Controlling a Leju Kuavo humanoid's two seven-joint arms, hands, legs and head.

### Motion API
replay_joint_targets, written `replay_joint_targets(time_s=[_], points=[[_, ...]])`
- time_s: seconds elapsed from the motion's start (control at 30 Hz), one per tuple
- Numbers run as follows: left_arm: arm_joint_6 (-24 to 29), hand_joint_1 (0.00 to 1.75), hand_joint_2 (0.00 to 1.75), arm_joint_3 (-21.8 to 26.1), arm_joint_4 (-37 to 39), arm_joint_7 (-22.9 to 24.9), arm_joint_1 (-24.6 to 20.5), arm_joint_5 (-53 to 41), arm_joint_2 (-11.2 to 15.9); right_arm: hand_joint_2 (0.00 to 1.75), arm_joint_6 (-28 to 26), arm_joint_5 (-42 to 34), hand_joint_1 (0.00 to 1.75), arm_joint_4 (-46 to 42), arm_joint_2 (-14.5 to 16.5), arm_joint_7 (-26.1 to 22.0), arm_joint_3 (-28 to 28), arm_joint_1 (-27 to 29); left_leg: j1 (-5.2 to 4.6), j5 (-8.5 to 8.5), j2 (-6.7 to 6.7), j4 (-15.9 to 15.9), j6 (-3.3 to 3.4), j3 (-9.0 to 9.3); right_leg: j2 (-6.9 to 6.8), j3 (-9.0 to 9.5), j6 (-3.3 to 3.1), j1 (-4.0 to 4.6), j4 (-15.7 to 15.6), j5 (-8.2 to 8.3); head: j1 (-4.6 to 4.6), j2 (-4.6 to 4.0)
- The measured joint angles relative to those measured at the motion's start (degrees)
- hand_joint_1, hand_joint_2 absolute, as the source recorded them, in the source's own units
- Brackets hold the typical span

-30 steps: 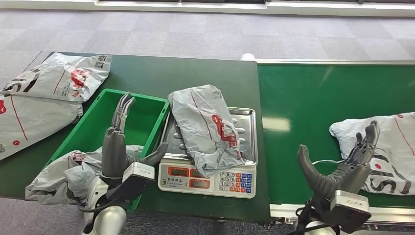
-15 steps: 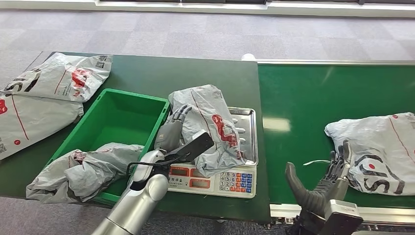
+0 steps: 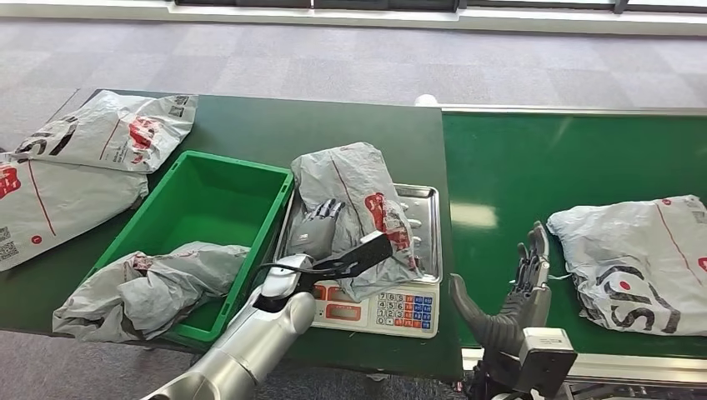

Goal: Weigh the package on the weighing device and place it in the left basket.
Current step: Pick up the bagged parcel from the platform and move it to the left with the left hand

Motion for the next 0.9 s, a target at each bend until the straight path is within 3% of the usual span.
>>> replay_joint_targets(time_s=[0.03, 0.2, 0.33, 0.73, 0.9], points=[[-0.09, 1.75, 1.75, -0.02, 0.53, 0.36, -0.11, -0.37, -0.18, 1.75, 0.21, 0.13, 0.0, 0.07, 0.01, 0.17, 0.08, -0.18, -0.02, -0.1, 0.0, -0.01, -0.01, 0.08, 0.0, 0.16, 0.0, -0.01, -0.01, -0.07, 0.0, 0.0], [1.22, 1.75, 1.75, 0.13, 2.14, -0.27, -0.72, -1.43, -0.37, 1.75, 1.04, 1.04, 0.0, 0.34, 0.19, 0.89, 0.12, -0.96, -0.03, -0.5, 0.1, -0.04, 0.01, 0.56, 0.1, 0.61, 0.03, 0.0, -0.02, -0.19, 0.0, 0.0], [3.73, 1.75, 1.75, 2.02, -0.16, -3.97, -0.25, -0.38, -0.35, 1.75, 1.25, 2.05, 0.0, 0.36, 0.57, 1.52, 0.03, -1.26, -0.03, 0.03, 0.15, -0.03, -0.22, 0.66, 0.21, 0.36, -0.19, 0.07, 0.0, 0.1, 0.0, 0.0], [8.18, 1.75, 1.75, 10.53, -26.85, -11.89, 6.24, 10.47, 2.64, 1.75, 0.45, 4.19, 0.0, 0.36, 1.32, 2.57, -1.73, -0.87, 0.0, 0.26, 0.15, -0.04, -0.27, -0.22, 0.29, -0.75, -0.23, 0.16, 0.05, 0.24, 0.0, 0.0], [9.18, 1.75, 1.75, 12.97, -34.34, -12.56, 7.46, 11.69, 3.86, 1.75, 0.02, 4.42, 0.0, 0.36, 1.75, 2.72, -2.28, -0.86, 0.04, 0.26, 0.12, -0.04, -0.27, -0.29, 0.22, -0.78, -0.24, 0.16, 0.05, 0.23, 0.0, 0.0]])
